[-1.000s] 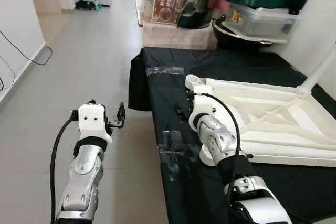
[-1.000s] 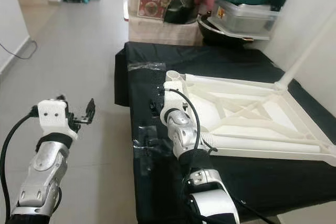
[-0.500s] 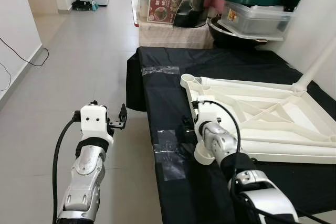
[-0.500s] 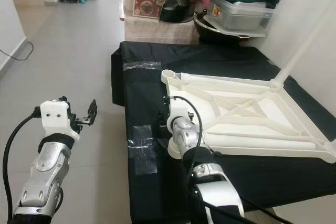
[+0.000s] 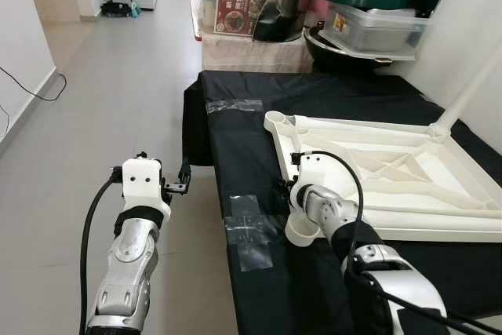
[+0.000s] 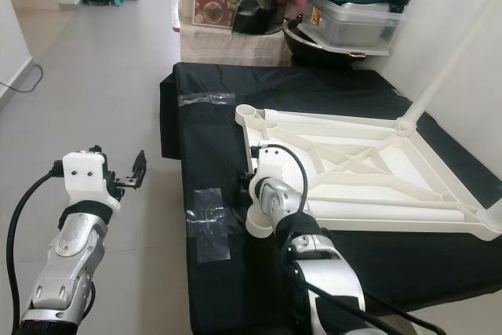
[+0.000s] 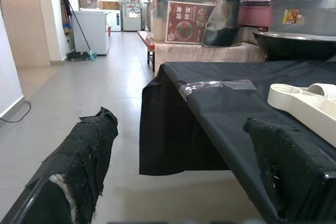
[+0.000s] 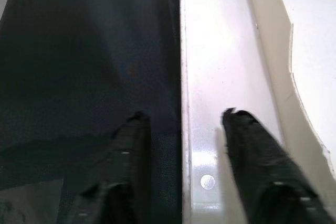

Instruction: Building children table

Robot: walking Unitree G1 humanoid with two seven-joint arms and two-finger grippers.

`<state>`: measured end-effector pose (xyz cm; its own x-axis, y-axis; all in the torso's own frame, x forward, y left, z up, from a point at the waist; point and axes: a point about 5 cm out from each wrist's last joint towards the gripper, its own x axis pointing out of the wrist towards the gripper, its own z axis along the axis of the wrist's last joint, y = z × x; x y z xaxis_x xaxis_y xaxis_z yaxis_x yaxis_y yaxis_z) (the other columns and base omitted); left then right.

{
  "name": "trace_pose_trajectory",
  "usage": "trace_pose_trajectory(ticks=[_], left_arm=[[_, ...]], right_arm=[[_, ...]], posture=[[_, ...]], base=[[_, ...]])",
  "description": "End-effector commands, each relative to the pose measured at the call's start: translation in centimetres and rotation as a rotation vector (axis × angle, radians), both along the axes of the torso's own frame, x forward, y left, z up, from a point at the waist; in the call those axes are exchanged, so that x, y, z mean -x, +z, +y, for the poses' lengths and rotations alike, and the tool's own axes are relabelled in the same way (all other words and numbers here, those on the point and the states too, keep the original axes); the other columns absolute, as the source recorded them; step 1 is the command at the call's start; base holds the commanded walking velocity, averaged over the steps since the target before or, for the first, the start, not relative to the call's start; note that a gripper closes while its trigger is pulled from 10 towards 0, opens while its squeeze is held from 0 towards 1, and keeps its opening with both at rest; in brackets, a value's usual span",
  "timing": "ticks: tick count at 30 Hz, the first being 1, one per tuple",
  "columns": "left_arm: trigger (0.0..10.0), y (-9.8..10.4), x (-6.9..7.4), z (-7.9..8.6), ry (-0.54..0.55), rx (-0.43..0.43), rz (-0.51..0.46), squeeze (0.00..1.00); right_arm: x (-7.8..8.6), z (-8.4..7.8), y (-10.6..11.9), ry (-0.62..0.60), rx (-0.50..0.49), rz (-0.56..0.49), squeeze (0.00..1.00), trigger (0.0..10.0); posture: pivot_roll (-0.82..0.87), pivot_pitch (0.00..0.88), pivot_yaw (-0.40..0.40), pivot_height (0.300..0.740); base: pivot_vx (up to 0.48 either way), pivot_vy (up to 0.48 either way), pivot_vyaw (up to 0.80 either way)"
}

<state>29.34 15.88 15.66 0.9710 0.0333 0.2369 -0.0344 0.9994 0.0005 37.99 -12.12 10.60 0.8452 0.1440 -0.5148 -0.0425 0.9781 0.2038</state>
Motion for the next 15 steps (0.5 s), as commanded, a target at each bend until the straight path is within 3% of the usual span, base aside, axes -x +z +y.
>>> trace_pose_trajectory(ticks=[1, 7, 15], left_arm=[[10.0, -0.5, 0.1, -0.3, -0.001, -0.007, 0.015, 0.0], [10.0, -0.6, 0.0, -0.5, -0.006, -0.013, 0.022, 0.0], [10.0, -0.7, 0.0, -0.7, 0.001, -0.011, 0.026, 0.0]], right_arm=[[1.4, 1.0, -2.5, 0.045, -0.033, 0.129, 0.0, 0.0], [2.1, 1.9, -3.3, 0.175, 0.043, 0.188, 0.0, 0.0], [3.0, 1.9, -4.4, 0.303, 0.115, 0.259, 0.0, 0.0]], posture=[[0.01, 0.0, -0.141, 0.74], [0.01, 0.0, -0.143, 0.74], [0.01, 0.0, -0.159, 0.74]], base=[[0.0, 0.0, 0.0], [0.0, 0.0, 0.0], [0.0, 0.0, 0.0]])
